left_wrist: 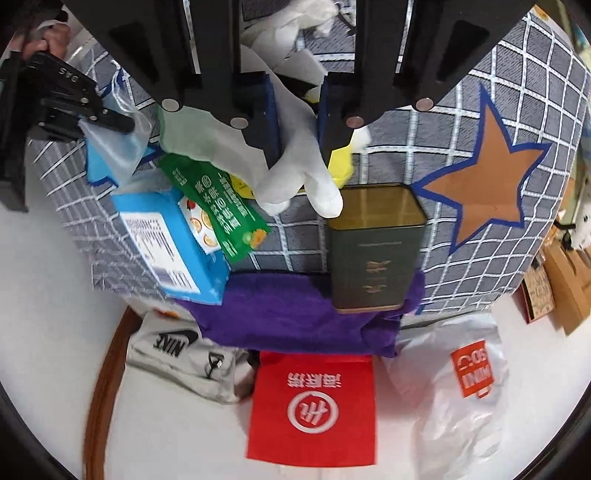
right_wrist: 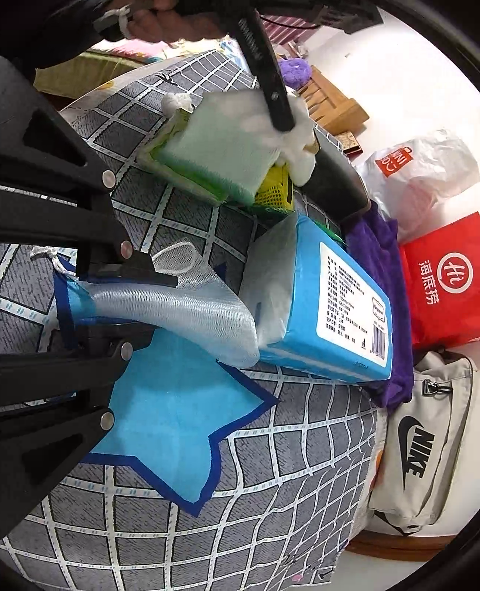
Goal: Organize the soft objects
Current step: 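Carry the glove and mesh bag with both tools toward the purple towel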
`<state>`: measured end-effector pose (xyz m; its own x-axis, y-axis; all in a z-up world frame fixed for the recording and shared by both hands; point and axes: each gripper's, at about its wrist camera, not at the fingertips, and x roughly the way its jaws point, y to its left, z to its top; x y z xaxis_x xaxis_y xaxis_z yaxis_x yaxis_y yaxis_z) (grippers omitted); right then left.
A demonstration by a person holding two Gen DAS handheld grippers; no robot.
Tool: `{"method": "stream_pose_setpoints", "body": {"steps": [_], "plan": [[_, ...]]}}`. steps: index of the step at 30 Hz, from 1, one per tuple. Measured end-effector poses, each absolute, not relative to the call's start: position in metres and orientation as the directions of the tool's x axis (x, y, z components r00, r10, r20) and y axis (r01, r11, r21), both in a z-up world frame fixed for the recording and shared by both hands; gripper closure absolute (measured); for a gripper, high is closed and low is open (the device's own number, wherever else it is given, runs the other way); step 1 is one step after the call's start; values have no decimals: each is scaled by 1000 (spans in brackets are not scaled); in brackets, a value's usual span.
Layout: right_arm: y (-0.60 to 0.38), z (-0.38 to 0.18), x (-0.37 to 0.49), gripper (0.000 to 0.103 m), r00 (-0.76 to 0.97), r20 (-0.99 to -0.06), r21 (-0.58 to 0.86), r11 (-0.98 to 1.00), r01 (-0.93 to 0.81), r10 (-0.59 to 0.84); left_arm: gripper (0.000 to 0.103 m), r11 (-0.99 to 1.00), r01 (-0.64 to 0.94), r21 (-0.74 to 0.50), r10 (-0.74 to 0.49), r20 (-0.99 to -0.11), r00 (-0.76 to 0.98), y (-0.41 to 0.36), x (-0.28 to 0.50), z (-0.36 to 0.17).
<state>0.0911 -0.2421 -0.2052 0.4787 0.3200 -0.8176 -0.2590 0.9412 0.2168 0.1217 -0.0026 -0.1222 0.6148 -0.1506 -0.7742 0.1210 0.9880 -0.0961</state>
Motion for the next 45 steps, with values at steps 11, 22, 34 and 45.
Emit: {"method": "stream_pose_setpoints", "body": {"steps": [11,22,34,45], "plan": [[-235,-203,93,90,476,-834,178,953,-246,278,90,983,52,-174,-162,-713,682,51,106,-96],[-228,-204,93,89,478,-843,144,959,-243,248,91,993,-84,-89,-24,-814,581,86,121,-149],[-227,-204,97,86,465,-851,138,958,-251,244,35,997,-4,-77,-63,-841,537,75,117,-175],[-217,-205,96,87,488,-842,109,958,-266,232,74,1000,-12,23,26,-819,573,62,107,-181]]}}
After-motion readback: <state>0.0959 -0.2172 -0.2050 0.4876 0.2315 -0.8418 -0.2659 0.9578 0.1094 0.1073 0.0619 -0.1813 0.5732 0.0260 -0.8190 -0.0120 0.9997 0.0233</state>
